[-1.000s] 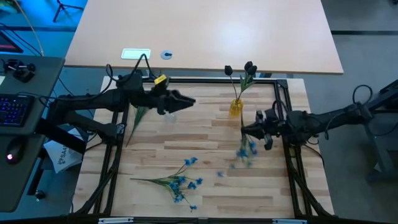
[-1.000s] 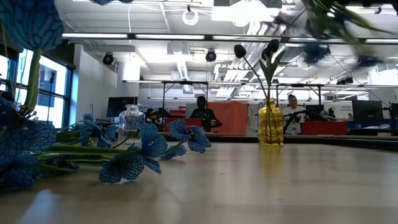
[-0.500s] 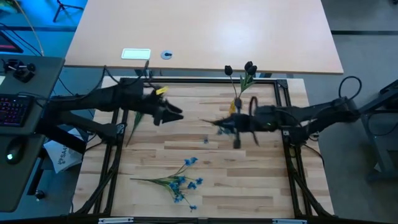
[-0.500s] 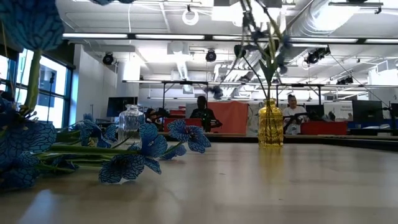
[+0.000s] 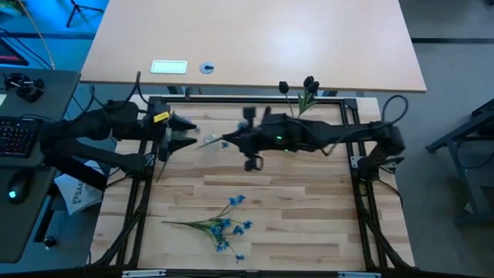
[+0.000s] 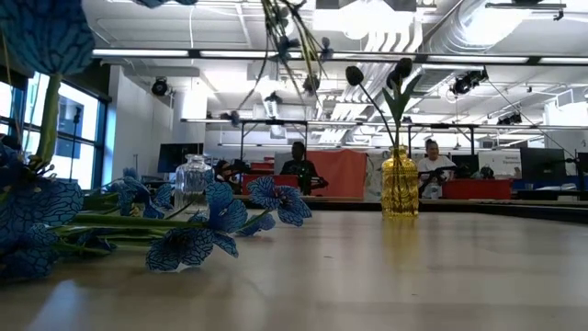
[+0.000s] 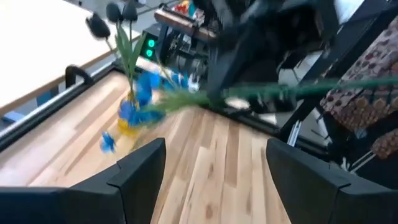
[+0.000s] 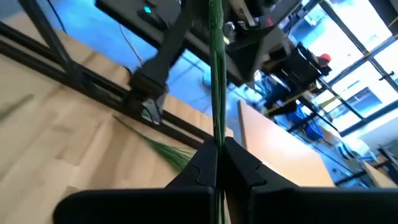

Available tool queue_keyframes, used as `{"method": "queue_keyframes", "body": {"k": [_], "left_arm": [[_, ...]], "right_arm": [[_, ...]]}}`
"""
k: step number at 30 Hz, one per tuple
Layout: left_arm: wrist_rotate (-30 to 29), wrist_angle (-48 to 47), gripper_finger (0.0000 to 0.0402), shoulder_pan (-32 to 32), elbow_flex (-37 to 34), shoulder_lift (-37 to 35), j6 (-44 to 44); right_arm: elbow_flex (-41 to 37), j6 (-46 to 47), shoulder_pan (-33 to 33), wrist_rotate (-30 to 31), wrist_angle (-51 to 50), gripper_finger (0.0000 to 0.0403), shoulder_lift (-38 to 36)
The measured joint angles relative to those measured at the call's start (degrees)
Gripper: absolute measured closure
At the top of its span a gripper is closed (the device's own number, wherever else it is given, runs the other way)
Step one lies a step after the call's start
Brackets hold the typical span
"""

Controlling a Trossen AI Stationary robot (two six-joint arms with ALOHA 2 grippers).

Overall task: Sort flowers into vase by color
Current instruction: Put the right blue flowers into the transparent crystal vase

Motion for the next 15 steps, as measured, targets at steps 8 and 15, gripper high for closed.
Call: {"method": "queue_keyframes", "body": {"k": [8, 15], "left_arm": [[-5.2, 0.7, 0.0135, -0.4, -8.4, -4.5, 12.6], [-7.3, 16.0, 0.0135, -2.8, -8.7, -0.4, 34.1]], "right_arm": [[13.8, -0.3, -2.1, -1.4, -9.9, 0.0402, 7.1], [15.9, -0.2, -2.8, -8.6, -10.8, 0.0402, 7.1]]}}
